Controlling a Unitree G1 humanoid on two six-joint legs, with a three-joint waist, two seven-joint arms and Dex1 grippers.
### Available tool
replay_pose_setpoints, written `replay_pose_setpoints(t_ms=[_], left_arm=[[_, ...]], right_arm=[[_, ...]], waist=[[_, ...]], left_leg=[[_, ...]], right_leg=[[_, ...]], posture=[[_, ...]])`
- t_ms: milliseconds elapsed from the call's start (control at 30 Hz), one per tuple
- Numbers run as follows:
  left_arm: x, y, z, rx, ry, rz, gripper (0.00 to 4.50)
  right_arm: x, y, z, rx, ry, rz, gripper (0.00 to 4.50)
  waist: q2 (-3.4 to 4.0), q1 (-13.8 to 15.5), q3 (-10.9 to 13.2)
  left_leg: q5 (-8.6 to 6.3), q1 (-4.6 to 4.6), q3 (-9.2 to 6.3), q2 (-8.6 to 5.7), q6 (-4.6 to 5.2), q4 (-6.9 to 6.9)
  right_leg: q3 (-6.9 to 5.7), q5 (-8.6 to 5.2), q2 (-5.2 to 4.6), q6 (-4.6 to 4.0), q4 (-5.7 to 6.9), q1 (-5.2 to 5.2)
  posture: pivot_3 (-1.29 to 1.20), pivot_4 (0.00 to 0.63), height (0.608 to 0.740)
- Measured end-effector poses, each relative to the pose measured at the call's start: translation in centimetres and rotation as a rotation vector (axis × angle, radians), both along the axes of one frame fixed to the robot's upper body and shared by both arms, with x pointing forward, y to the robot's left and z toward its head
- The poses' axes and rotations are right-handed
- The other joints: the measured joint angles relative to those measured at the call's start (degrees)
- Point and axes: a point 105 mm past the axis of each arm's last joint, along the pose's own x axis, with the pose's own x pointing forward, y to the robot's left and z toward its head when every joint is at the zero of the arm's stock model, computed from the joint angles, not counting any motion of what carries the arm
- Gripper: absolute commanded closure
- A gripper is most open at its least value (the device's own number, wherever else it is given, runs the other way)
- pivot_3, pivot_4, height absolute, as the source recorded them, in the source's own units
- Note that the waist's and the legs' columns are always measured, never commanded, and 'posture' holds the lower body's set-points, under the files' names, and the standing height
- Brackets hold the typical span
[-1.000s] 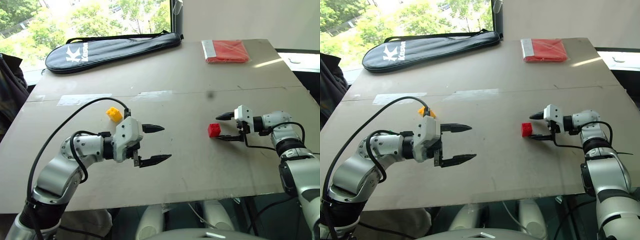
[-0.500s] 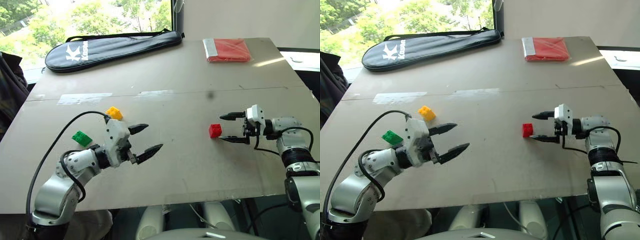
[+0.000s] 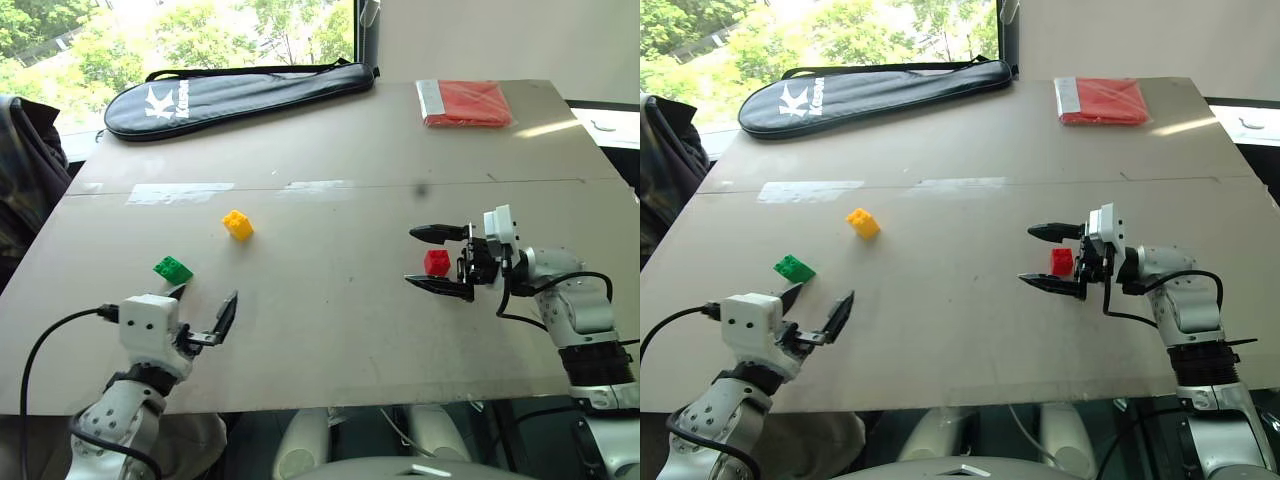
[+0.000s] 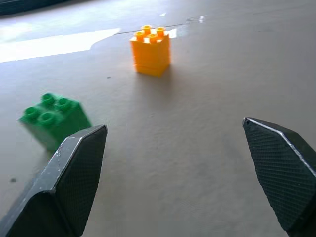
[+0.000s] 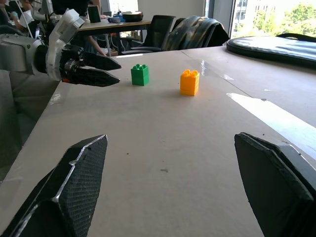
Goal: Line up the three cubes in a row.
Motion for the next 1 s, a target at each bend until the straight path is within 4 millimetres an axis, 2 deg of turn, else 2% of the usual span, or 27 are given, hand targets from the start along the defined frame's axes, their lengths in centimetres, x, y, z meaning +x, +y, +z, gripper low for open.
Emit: replay_pose_setpoints(t_ms=[67, 167, 400, 500, 633, 1000], left_arm=[[0.3, 1.3, -0.2, 0.008, -0.020, 0.100, 0.00], [0.7, 2.5, -0.4, 0.018, -0.028, 0.182, 0.00], [2.3, 2.9, -0.9, 0.014, -0.050, 0.229, 0.00], [2.9, 2.9, -1.1, 0.017, -0.050, 0.241, 0.00], [4.1, 2.7, -1.1, 0.023, -0.063, 0.272, 0.00], [5.1, 3.2, -2.5, -0.042, -0.007, 0.588, 0.00]], right_arm=[[-0.1, -0.2, 0.0, -0.007, -0.013, 0.004, 0.28], [0.0, -1.5, 0.3, -0.025, -0.037, -0.007, 0.28], [0.3, -7.0, 0.7, -0.054, -0.047, -0.067, 0.28], [0.1, -8.2, 0.7, -0.056, -0.065, -0.082, 0.28], [-0.2, -8.5, 0.2, -0.053, -0.054, -0.088, 0.28], [-0.4, -8.0, 0.7, -0.020, -0.063, -0.091, 0.28]], waist=[[-0.02, 0.1, 0.0], [-0.04, 0.0, 0.0], [-0.07, 0.0, 0.0], [-0.08, -0.2, 0.0], [-0.07, -0.2, 0.0], [-0.09, 0.1, 0.0]], left_leg=[[0.00, -0.01, -0.03, -0.03, 0.00, 0.01], [0.00, -0.01, -0.04, -0.04, 0.00, 0.01], [0.00, 0.00, -0.03, -0.03, 0.01, 0.00], [0.00, 0.04, 0.01, 0.02, 0.01, 0.00], [0.00, 0.04, 0.03, 0.05, 0.00, 0.00], [0.00, 0.02, -0.04, 0.00, -0.01, 0.00]], right_leg=[[-0.04, 0.00, 0.00, 0.00, 0.00, 0.01], [-0.05, 0.00, 0.00, 0.01, -0.01, 0.03], [-0.06, 0.00, 0.00, 0.01, -0.03, 0.06], [0.00, 0.00, 0.07, 0.00, -0.02, 0.06], [0.03, 0.01, 0.07, 0.01, 0.01, 0.06], [-0.02, 0.01, 0.02, 0.02, 0.01, 0.06]], posture=[[0.00, 0.150, 0.740], [0.00, 0.150, 0.740], [0.00, 0.150, 0.740], [0.00, 0.150, 0.740], [0.00, 0.150, 0.740], [0.00, 0.150, 0.740]])
